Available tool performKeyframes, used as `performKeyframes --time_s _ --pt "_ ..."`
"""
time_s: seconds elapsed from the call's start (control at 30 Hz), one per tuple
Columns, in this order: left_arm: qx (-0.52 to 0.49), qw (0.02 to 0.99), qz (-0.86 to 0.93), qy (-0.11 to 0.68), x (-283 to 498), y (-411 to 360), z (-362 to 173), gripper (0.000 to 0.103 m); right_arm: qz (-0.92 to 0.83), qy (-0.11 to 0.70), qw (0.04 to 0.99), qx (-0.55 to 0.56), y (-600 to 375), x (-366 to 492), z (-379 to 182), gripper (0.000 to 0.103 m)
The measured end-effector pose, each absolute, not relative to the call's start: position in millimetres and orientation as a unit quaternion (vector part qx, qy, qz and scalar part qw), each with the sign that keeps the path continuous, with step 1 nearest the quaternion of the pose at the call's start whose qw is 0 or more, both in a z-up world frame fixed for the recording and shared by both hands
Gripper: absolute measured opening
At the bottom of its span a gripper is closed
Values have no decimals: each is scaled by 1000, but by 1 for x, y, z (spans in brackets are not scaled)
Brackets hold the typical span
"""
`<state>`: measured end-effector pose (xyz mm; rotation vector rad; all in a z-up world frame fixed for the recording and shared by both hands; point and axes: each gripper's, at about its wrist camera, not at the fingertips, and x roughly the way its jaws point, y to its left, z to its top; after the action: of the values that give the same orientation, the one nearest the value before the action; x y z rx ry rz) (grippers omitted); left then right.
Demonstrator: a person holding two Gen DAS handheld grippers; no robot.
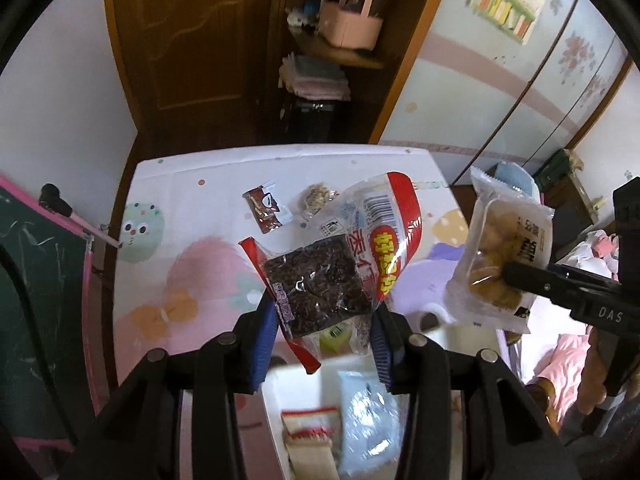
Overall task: Organize snacks
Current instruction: 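Carry the jerky bag into the tray with the left tool while the right tool drops the cake bag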
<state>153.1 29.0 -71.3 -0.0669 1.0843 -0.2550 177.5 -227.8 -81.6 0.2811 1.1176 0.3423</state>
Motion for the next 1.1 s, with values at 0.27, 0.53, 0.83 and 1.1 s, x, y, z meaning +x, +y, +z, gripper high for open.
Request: performKeyframes --time_s 0.27,0.53,0.83,1.1 --pt "-65 856 -129 496 78 19 -22 41 165 471 858 125 -247 99 -15 45" --pt "-56 860 -138 489 23 -4 -10 41 176 436 874 120 -255 33 20 45" --pt "-14 851 -115 513 -18 -32 -44 41 167 453 873 72 -238 -11 4 45" --pt "14 830 -91 551 -32 -39 -84 42 147 511 847 25 -219 -16 -41 46"
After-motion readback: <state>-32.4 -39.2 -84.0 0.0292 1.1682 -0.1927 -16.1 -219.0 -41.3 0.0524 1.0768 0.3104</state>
